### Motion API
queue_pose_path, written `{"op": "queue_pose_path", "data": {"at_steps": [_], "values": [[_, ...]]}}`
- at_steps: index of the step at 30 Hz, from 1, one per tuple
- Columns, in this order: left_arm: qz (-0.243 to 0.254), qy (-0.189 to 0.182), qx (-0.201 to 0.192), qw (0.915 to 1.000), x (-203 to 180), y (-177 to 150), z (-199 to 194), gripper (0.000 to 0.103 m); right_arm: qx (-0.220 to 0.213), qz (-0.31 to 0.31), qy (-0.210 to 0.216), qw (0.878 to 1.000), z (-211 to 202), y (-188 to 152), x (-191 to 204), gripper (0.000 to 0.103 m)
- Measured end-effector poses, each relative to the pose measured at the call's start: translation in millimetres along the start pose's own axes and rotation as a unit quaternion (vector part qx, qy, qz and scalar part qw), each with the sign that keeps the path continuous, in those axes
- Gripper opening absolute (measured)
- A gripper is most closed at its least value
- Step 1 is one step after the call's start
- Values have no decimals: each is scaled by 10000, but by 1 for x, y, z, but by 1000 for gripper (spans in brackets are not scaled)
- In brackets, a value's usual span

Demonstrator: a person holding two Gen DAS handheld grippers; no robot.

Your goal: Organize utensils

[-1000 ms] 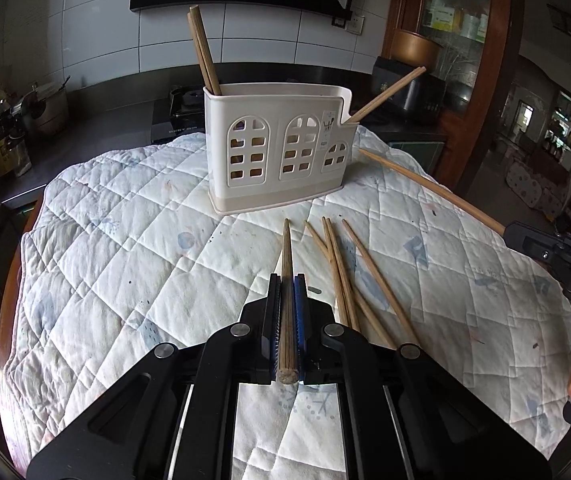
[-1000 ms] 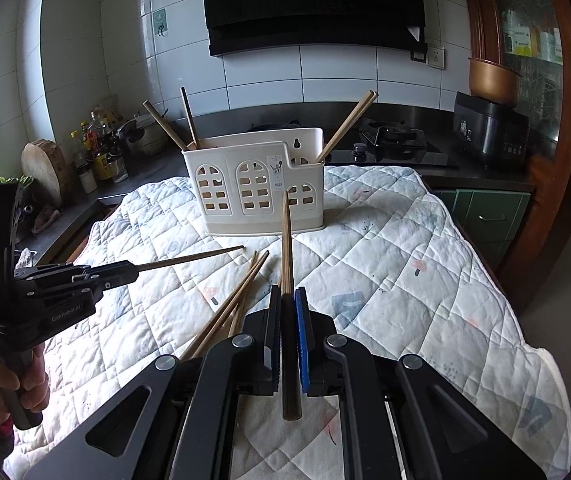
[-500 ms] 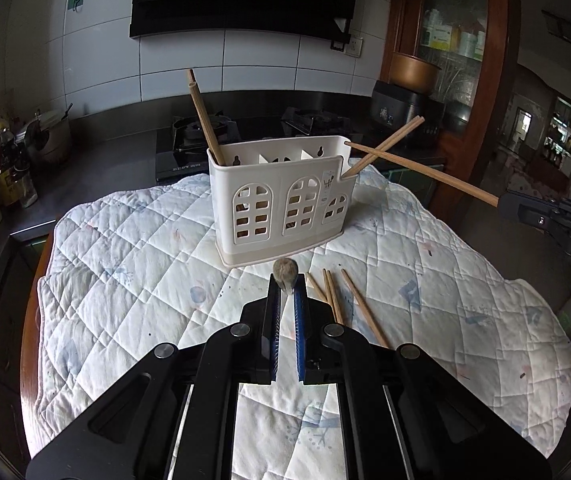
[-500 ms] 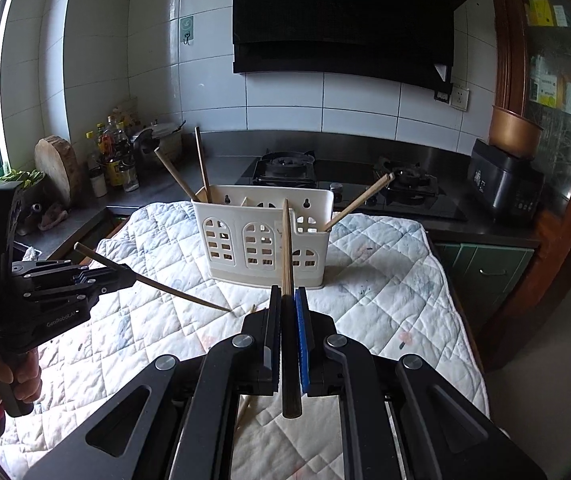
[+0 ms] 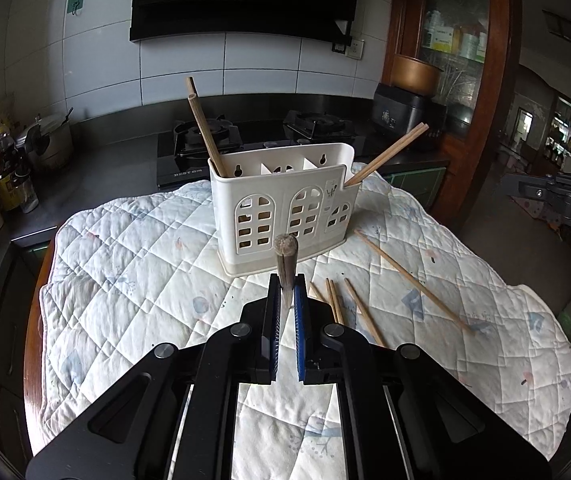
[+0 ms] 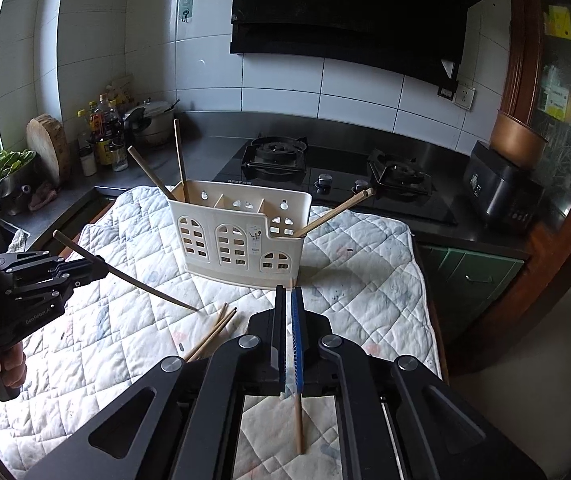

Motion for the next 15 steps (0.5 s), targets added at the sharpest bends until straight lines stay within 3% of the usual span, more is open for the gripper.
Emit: {"op": "queue_pose_path", "data": {"at_steps": [4, 8, 10, 11, 15], "values": [[29, 20, -8, 10000, -1, 0, 0, 5, 135, 134, 77, 9998, 10, -20, -1, 4], [13, 12, -3, 10000, 1, -2, 0, 5, 395, 494, 169, 9979, 28, -61, -18, 9], [21, 11, -6, 10000, 1, -3, -1, 5, 547, 597, 59, 9967, 40, -82, -31, 16], [15, 10, -5, 10000, 2, -3, -1, 5, 636, 643, -9, 9959, 46, -92, -39, 25], [-39, 11, -31, 10000, 3, -4, -2, 5, 983, 751, -67, 9923, 67, -127, -64, 27]]}}
Point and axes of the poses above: each gripper's, at about its wrist camera, not at the fingertips, and z roughly the way its jaws point, x to its left, y to its top, the point moved 4 cm from there along z, roughly the way its jaws point, and after that the axes turned 2 degrees about -z, right-handed, at the moved point
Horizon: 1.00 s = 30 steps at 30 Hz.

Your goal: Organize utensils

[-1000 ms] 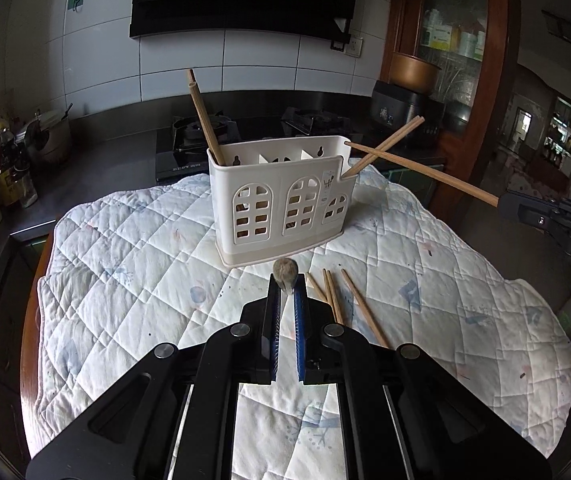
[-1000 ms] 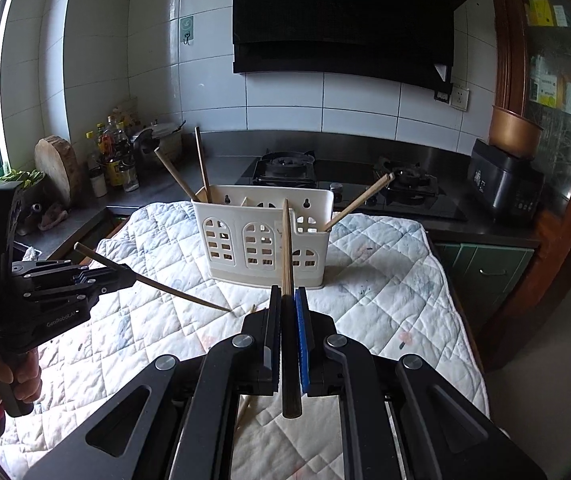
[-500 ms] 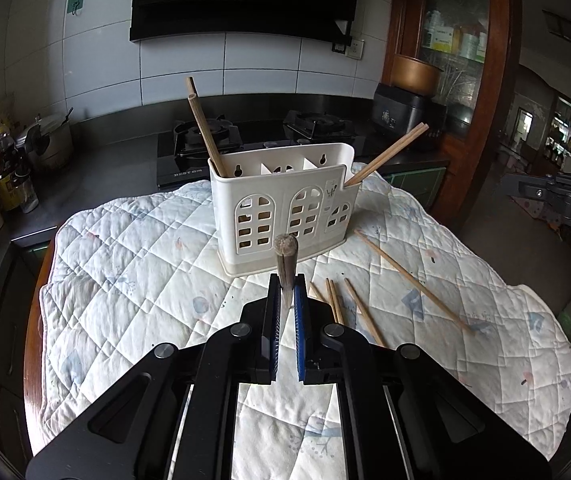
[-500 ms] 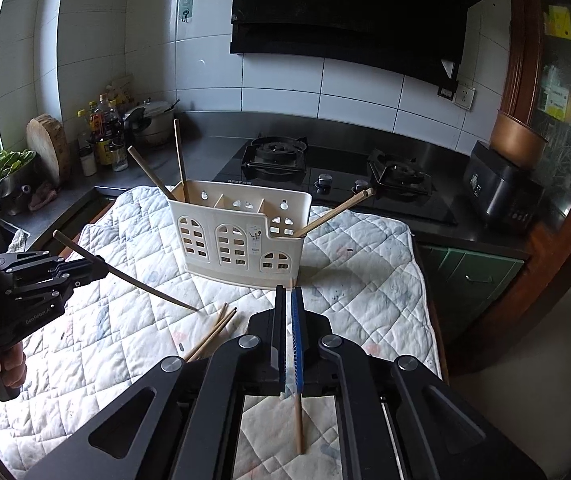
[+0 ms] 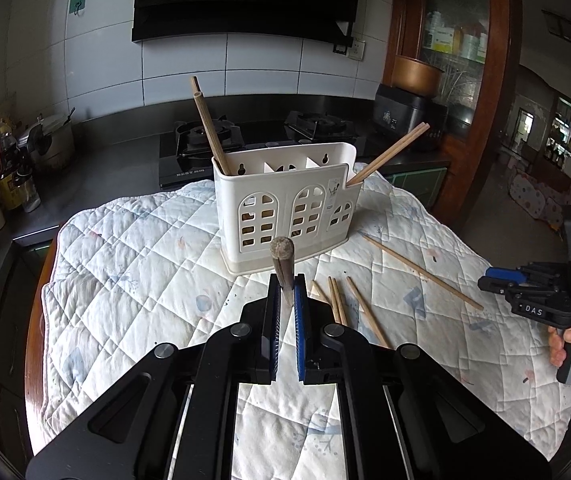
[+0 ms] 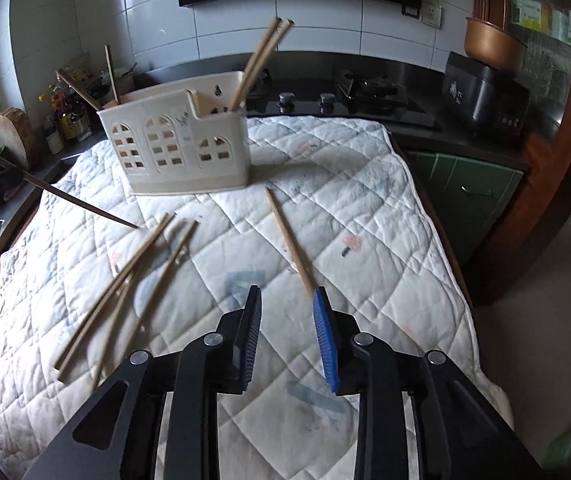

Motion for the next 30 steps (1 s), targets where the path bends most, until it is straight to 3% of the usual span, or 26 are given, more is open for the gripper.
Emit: {"op": "queue_pose_path", "data": {"at_steps": [4, 13, 16, 17, 22, 30], "values": [[-55, 16, -8, 10000, 1, 0, 2, 5, 154, -107, -169, 9997, 21, -16, -12, 28], [-21, 87, -14, 10000, -1, 5, 5, 6, 358, -234, -28, 9991, 55, -21, -22, 28], [-22, 112, -16, 9999, -1, 6, 7, 6, 287, -192, 36, 9994, 54, -23, -24, 25], [-24, 120, -17, 9999, -1, 6, 7, 6, 286, -203, 31, 9994, 54, -23, -24, 19], [-49, 151, -25, 9999, -1, 8, 7, 6, 201, -383, -149, 9990, 46, -26, -18, 7], [-75, 134, -81, 9998, -2, 14, 2, 6, -624, -567, -374, 9957, -23, -8, 4, 7]]}}
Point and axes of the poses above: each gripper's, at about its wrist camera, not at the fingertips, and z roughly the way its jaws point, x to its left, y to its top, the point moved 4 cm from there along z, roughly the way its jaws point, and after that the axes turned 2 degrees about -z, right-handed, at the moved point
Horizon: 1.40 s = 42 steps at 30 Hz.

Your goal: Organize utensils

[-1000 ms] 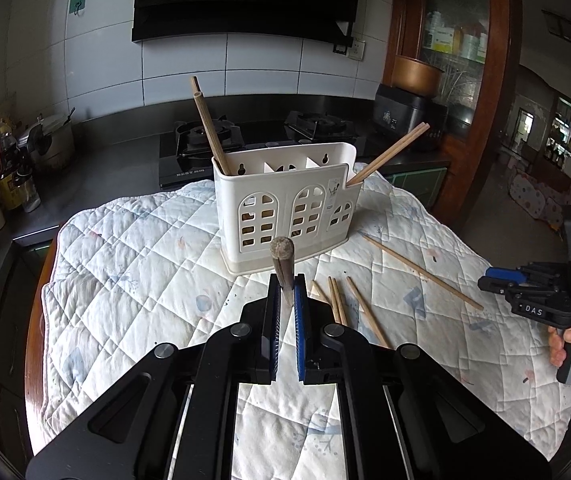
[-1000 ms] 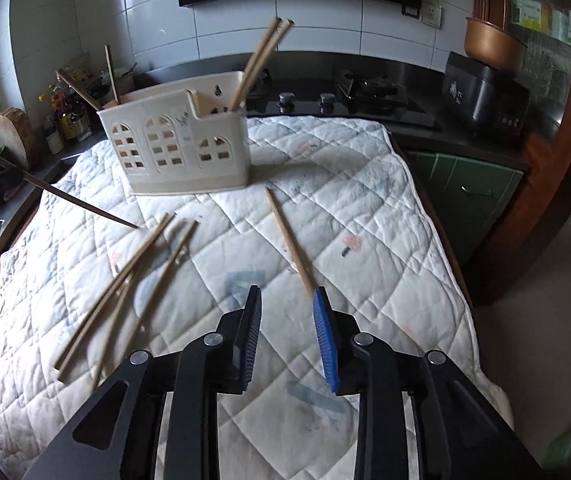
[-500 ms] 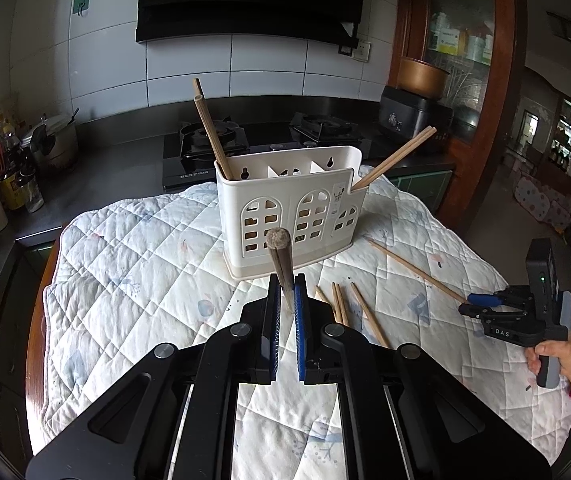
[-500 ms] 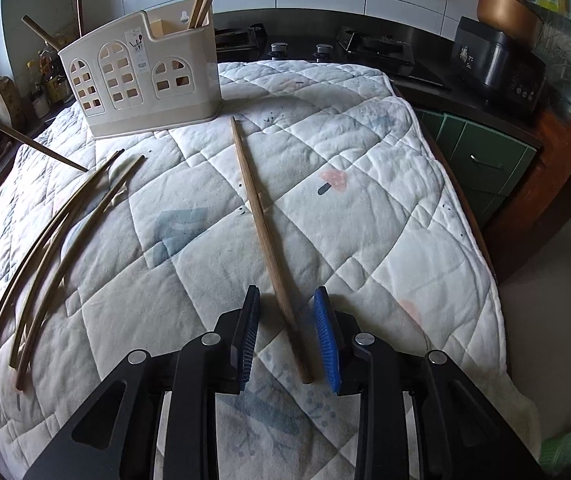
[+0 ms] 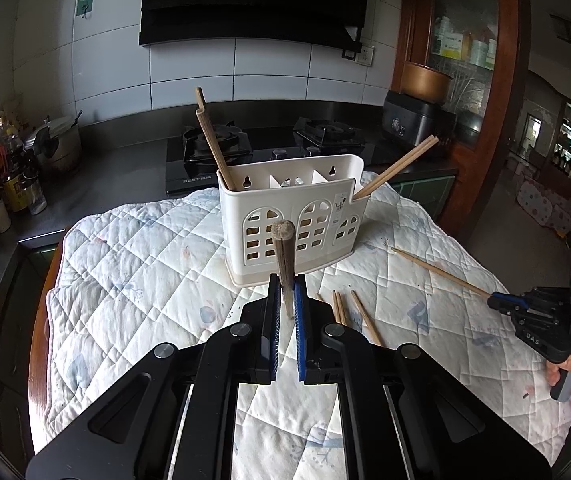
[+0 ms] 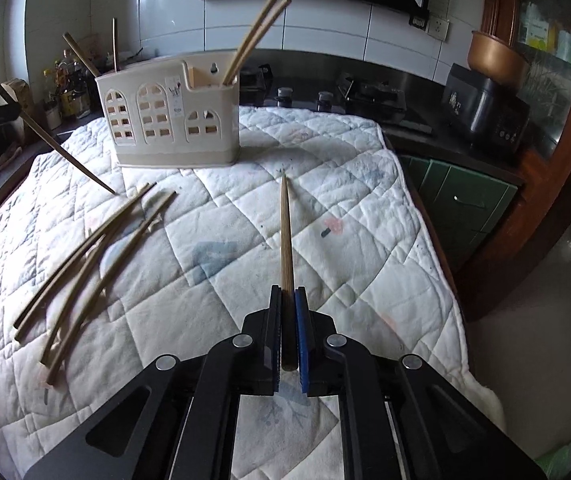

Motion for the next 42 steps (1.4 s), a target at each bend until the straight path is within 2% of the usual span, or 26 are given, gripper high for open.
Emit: {"op": "queue_pose_path", "data": {"at_steps": [4, 8, 13, 22, 29, 35, 38, 42], "values": [[-67, -12, -34, 10000, 2, 2, -1, 6, -562, -78, -35, 9984, -39, 28, 8, 7], [-103, -5, -28, 9999, 3, 2, -1, 6, -908, -126, 74, 9958, -61, 54, 18, 7], [-146, -83, -121, 9998, 4, 9, -8, 5, -966, -107, 422, 9944, -71, 91, 27, 7], [-99, -230, -295, 9993, -1, 44, -15, 5, -929, -94, 941, 9912, -78, 177, 35, 7], [-99, -283, -790, 9964, -4, 98, -32, 5, -1108, -102, 864, 9900, -78, 237, 37, 7], [-54, -130, -1257, 9920, -9, 153, -40, 5, -1297, -35, 704, 9891, -70, 275, 35, 7], [-38, 57, -1417, 9899, -9, 169, -35, 5, -1270, 56, 687, 9895, -58, 286, 32, 7], [-43, 223, -1410, 9897, -6, 174, -21, 5, -1175, 182, 711, 9904, -36, 292, 30, 7]]}}
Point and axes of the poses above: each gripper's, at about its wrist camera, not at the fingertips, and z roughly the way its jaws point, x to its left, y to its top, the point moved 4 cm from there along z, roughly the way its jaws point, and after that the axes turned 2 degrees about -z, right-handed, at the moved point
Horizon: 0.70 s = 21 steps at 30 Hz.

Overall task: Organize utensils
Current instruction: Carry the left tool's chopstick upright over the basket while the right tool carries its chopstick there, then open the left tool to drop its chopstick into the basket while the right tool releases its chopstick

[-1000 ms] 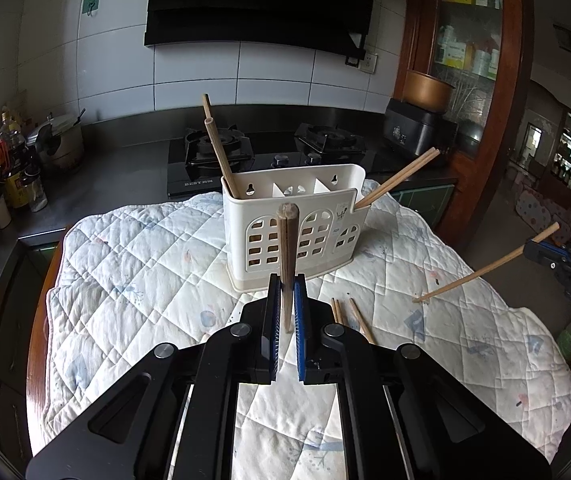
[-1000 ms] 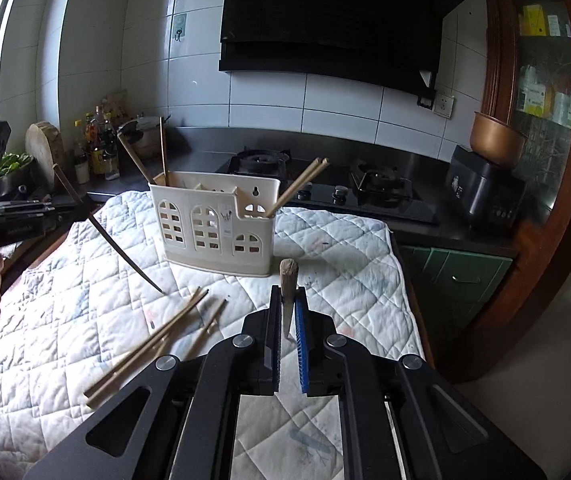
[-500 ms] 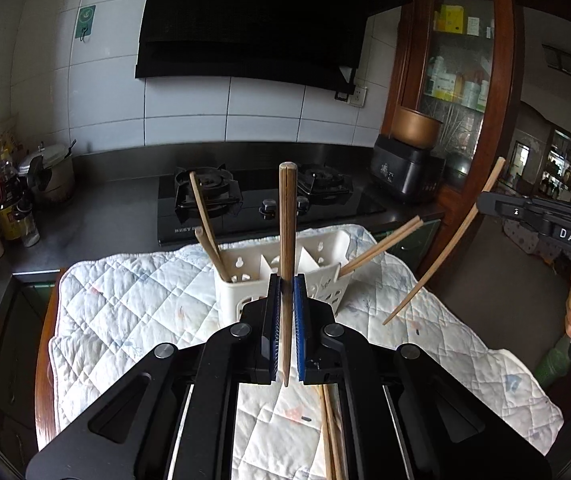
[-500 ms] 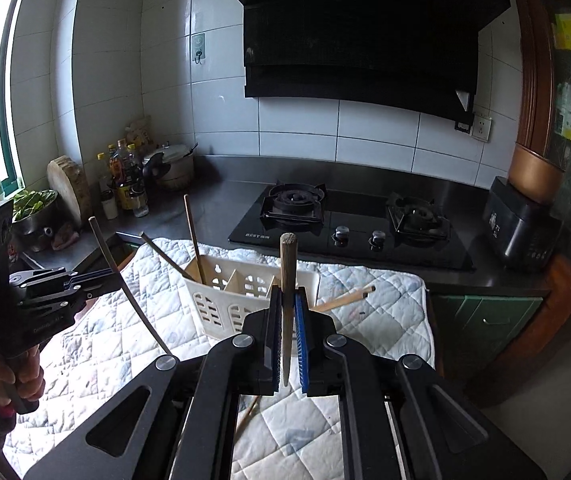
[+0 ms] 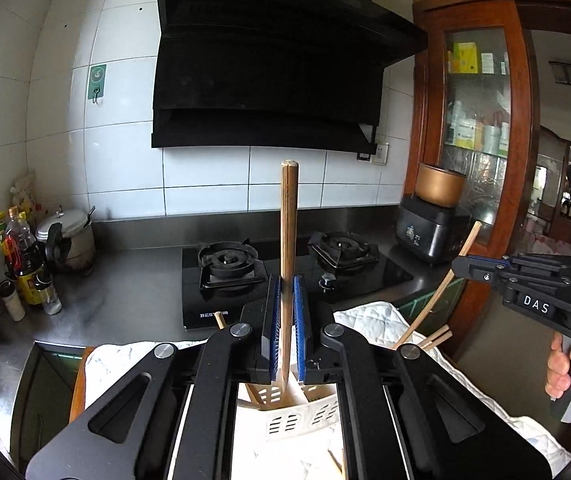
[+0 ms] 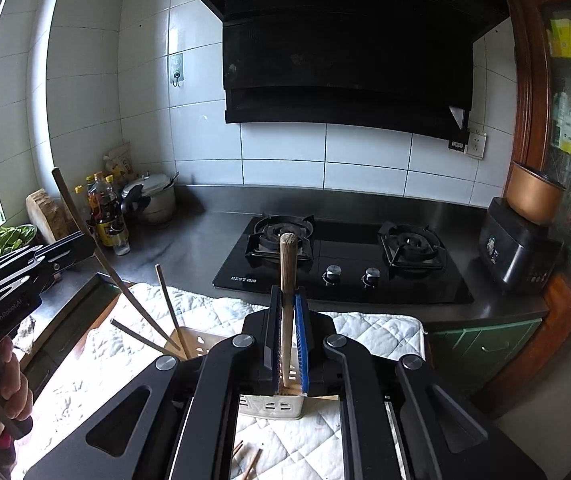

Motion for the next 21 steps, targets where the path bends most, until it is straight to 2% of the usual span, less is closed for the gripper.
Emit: {"op": "queue_pose_path", "data": {"at_steps": [8, 15, 18, 20, 21], "values": [[-130, 75, 390, 9991, 13, -21, 32, 6, 338, -16, 78, 9994, 39, -24, 7, 7], [-152, 181, 527, 9983, 22, -33, 44, 7, 513, -15, 93, 9986, 57, -38, 10, 7], [-140, 171, 537, 9983, 23, -34, 44, 8, 493, -3, 96, 9987, 58, -40, 9, 10], [-143, 152, 511, 9985, 23, -33, 42, 8, 448, -5, 66, 9990, 55, -39, 8, 20], [-149, 160, 494, 9985, 23, -32, 41, 9, 419, -20, 42, 9991, 53, -38, 8, 21]]}}
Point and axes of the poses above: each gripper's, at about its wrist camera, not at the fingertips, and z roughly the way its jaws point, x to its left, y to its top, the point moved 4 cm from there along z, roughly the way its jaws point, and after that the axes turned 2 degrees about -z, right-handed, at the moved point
